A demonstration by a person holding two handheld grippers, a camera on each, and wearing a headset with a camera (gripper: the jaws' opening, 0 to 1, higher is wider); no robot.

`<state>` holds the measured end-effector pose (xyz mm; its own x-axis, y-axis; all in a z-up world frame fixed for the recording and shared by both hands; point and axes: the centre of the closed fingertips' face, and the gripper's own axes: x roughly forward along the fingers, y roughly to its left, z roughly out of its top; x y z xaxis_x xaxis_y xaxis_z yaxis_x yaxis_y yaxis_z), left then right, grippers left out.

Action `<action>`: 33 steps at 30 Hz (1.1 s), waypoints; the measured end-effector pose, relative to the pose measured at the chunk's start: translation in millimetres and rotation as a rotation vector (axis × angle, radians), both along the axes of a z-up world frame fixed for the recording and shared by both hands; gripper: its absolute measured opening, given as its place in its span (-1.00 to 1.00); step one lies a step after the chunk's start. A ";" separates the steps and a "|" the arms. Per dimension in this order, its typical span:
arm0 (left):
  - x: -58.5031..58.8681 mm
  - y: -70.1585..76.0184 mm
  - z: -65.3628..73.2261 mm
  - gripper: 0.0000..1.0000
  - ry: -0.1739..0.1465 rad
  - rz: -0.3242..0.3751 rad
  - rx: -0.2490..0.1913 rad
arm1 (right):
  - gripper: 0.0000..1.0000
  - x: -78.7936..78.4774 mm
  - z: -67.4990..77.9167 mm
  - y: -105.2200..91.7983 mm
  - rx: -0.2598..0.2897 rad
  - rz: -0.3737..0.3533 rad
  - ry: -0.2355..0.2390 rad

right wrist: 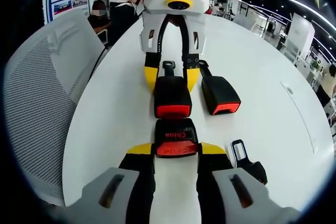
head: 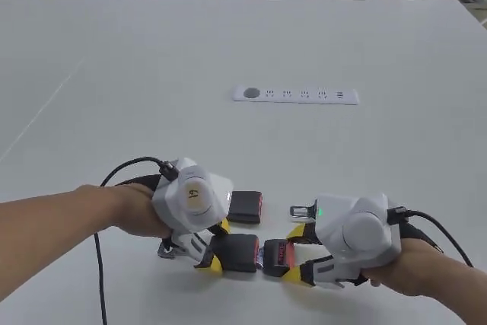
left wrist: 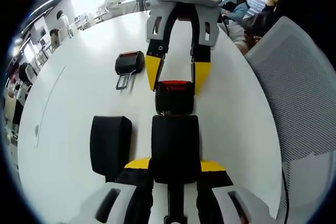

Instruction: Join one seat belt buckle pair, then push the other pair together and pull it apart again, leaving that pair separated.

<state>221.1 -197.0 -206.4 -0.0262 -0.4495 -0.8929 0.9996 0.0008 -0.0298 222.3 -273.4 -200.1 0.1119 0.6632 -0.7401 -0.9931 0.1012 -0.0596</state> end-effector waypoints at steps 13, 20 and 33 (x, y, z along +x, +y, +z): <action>-0.6 -0.9 0.2 -0.32 0.001 0.017 0.000 | -0.39 -0.3 -1.8 -0.9 -0.009 -0.012 0.004; -0.4 -0.7 -0.9 -0.29 0.016 0.055 -0.001 | -0.34 -2.1 -2.6 -0.9 -0.013 -0.020 0.012; 6.4 9.1 -2.3 -0.14 0.029 0.114 0.032 | -0.20 2.7 4.8 -7.4 0.001 -0.066 0.006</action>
